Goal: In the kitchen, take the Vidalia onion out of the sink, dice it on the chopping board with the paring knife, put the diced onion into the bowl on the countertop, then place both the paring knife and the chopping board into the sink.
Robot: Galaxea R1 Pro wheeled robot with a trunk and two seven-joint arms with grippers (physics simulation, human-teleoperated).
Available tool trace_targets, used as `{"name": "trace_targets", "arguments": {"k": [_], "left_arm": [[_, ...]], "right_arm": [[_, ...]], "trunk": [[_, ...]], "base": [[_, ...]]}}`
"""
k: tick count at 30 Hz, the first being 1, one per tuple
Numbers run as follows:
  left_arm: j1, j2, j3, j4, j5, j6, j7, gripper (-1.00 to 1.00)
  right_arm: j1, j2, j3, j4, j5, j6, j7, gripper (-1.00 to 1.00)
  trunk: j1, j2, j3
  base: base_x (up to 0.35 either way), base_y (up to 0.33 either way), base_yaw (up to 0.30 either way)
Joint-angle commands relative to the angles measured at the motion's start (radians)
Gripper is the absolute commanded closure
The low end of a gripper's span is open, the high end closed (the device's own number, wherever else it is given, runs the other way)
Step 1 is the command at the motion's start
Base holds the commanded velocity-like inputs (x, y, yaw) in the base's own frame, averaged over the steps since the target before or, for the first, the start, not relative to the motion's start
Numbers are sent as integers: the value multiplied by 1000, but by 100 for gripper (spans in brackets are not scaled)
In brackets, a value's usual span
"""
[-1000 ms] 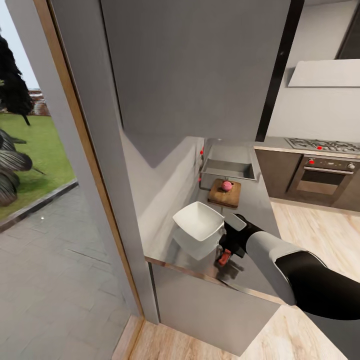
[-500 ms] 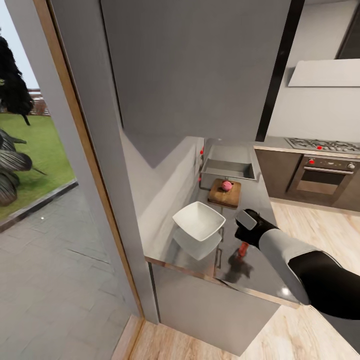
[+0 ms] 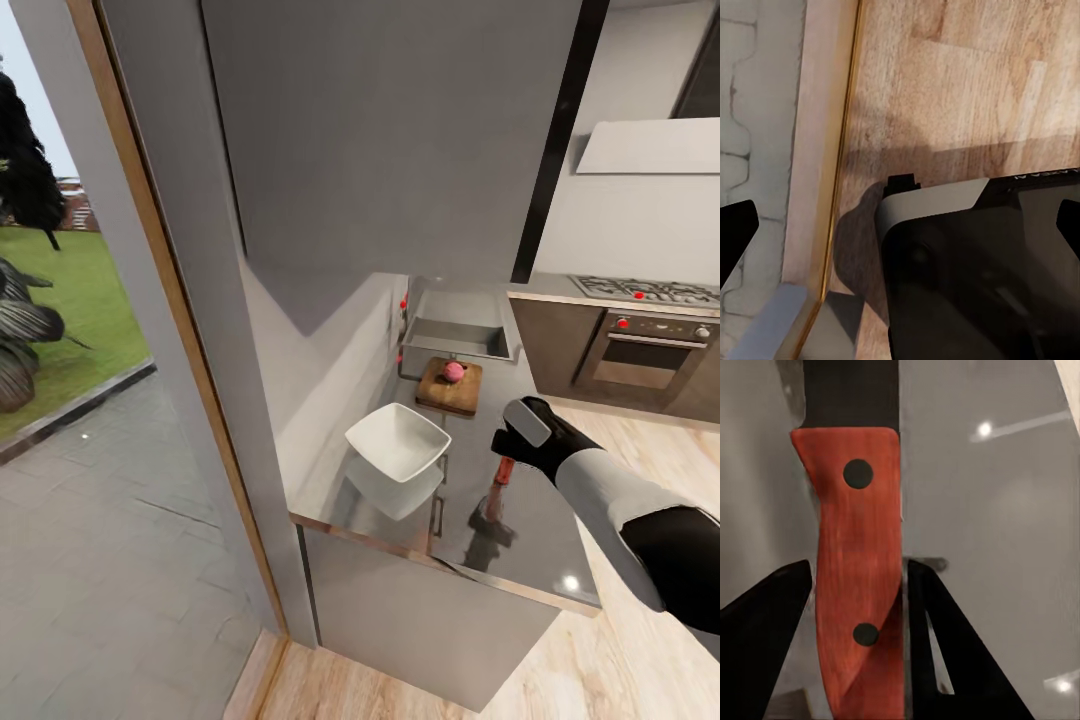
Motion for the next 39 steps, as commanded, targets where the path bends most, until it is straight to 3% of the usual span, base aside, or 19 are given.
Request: {"name": "trace_targets", "arguments": {"k": [1,3,6,12,13,15,18,25,30,34,39], "left_arm": [[-2,-1,-8,5,7,-7,0,-100],[-2,-1,-8,5,7,-7,0,-100],[-2,-4,-7,4,7,-9,0,-100],[-2,-9,-7,4,7,-11,0,-100],[-2,-15,-7,3,7,-12,1,-100],[-2,-26,-7,3,7,-12,2,-100],[-2,-35,-7,3,7,-12,3,-100],[-2,-39,-6,2,10,-22,5,-100],[-2,-38,-5,2,11,-69,6,-100],[-2,-36,-5,3,16,-99,7,-100],[-2,-36,-5,3,16,-100,7,-100]], "right_arm": [[-1,-3,11,-10,-8,12,-5,100],[-1,-10,39,-39,-8,34,-4,100],[-1,-25,117,-97,-8,49,8,100],[-1,-74,143,-176,-8,53,28,100],[-1,-92,145,-192,-8,53,40,100],[-1,-100,147,-210,-8,56,49,100],[-1,-103,152,-239,-8,58,53,100],[-1,-101,213,-257,-9,59,58,100],[-1,-101,219,-258,-9,59,77,100],[-1,-102,221,-258,-9,59,141,100],[0,-102,224,-258,-8,59,167,100]], "trunk": [[1,-2,-2],[1,-2,-2],[1,-2,-2],[1,-2,-2],[1,-2,-2],[1,-2,-2],[1,-2,-2],[1,-2,-2],[1,-2,-2],[1,-2,-3],[1,-2,-7]], "base": [[0,0,0],[0,0,0],[0,0,0],[0,0,0],[0,0,0],[0,0,0],[0,0,0],[0,-70,0],[0,-250,0],[0,-278,23],[0,-283,147]]}}
